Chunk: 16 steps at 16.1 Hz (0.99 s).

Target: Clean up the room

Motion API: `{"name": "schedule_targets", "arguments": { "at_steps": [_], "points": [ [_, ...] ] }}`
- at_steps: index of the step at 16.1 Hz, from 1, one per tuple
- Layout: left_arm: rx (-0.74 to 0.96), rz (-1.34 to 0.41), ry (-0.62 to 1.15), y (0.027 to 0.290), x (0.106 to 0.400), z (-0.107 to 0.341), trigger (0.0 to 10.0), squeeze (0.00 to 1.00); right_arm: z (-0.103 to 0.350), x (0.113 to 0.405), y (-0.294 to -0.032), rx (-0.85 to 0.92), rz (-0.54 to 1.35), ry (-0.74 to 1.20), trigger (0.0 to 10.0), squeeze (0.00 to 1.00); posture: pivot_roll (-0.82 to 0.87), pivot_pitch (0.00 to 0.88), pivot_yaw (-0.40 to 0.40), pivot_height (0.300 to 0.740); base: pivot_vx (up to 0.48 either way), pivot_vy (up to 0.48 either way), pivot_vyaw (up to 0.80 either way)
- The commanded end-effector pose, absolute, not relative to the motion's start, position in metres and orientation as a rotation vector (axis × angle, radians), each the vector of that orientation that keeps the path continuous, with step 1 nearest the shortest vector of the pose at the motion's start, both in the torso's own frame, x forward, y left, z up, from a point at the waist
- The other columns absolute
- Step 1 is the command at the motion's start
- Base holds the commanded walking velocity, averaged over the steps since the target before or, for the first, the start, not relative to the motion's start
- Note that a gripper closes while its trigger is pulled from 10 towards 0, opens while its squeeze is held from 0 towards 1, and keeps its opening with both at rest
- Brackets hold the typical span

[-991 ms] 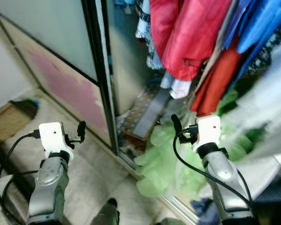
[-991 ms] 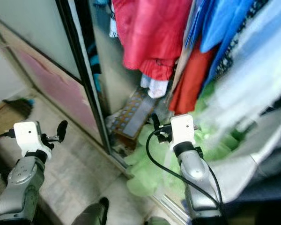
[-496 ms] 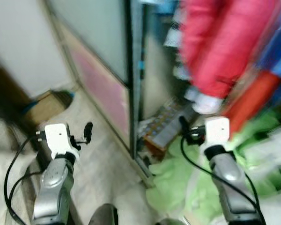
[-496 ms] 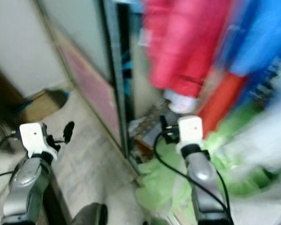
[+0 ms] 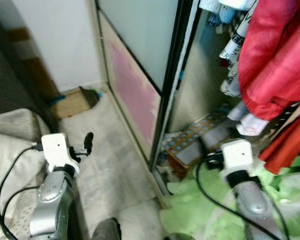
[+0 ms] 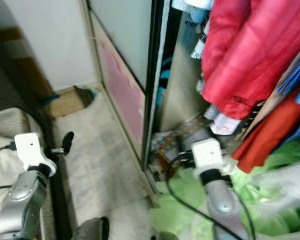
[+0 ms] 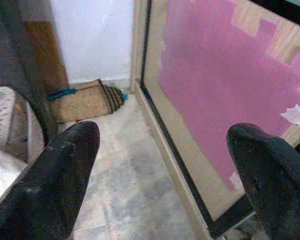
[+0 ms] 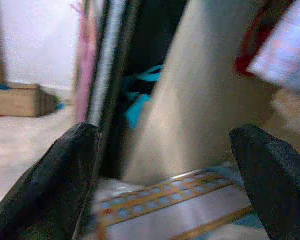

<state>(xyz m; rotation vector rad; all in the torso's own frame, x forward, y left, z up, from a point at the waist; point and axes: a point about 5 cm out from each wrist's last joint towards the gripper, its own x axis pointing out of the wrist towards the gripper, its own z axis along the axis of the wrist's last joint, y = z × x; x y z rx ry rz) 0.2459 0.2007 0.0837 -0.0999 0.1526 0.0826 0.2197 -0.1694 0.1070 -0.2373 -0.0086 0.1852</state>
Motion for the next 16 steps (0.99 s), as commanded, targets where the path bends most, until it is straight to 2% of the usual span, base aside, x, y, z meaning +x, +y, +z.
{"name": "schedule_targets", "arguments": {
  "at_steps": [1,9,16],
  "points": [
    [-0.099,0.06,0.163,0.195,0.247,0.082,10.0,0.0,0.104,0.219,-0.17,-0.18,0.198,0.024,10.0,0.0,-0.01,0.1,-0.049,0.74,0.0,0.0,0.8],
    [-0.11,0.053,0.167,0.194,0.244,0.081,10.0,0.0,0.101,0.243,-0.166,-0.146,0.207,0.003,10.0,0.0,0.02,0.092,-0.06,0.74,0.0,0.0,0.8],
    [-0.149,-0.014,0.215,0.191,0.239,0.081,10.0,0.0,0.096,0.237,-0.154,-0.06,0.365,0.058,10.0,0.0,0.02,0.1,-0.058,0.74,0.0,0.0,0.8]
  ]
}}
